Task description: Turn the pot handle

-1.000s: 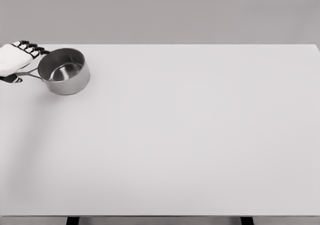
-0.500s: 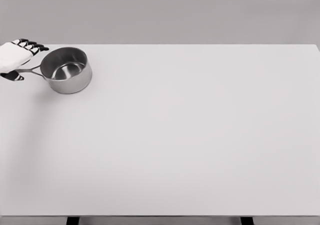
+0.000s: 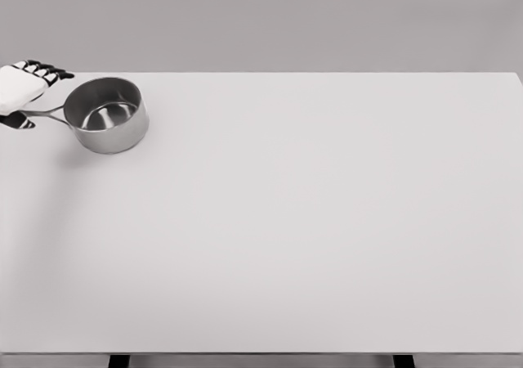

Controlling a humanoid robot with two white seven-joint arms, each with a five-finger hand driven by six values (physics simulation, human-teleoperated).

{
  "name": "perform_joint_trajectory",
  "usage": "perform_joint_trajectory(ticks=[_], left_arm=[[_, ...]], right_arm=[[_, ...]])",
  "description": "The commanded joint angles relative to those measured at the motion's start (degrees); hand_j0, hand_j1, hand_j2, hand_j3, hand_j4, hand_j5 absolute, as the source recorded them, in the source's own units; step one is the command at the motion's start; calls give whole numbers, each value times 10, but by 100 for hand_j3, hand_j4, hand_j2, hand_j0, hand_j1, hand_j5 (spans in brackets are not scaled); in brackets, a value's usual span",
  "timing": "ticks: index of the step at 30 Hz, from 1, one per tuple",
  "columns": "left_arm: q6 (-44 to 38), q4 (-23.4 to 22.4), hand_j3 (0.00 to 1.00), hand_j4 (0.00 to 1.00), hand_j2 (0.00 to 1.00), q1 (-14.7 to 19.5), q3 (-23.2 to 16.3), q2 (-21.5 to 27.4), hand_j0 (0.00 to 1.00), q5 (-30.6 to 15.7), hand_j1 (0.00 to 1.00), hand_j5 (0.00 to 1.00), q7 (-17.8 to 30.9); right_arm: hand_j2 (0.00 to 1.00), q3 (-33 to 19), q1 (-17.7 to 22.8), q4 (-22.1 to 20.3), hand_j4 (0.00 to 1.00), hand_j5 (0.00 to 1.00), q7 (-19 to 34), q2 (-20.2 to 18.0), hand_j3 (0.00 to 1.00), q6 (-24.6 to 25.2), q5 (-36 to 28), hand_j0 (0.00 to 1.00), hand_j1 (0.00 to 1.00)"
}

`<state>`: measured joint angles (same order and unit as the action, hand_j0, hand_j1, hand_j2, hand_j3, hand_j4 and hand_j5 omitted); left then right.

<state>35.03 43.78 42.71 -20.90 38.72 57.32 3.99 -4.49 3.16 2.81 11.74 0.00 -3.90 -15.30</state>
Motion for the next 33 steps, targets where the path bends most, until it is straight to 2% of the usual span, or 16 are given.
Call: perform_joint_trajectory(ticks=[1, 8, 33], left_arm=[[0, -10, 100, 100, 100, 1, 2, 0, 100, -3, 100, 100, 0], [0, -35, 100, 100, 100, 13, 2, -3, 100, -4, 100, 100, 0], [0, -48, 100, 100, 100, 28, 11, -20, 100, -4, 100, 100, -1]], right_arm=[[100, 0, 0, 0, 100, 100, 0, 0, 100, 0, 0, 100, 100], [100, 0, 0, 0, 100, 100, 0, 0, 100, 0, 0, 100, 100], [100, 0, 0, 0, 100, 100, 0, 0, 100, -1, 0, 100, 100]])
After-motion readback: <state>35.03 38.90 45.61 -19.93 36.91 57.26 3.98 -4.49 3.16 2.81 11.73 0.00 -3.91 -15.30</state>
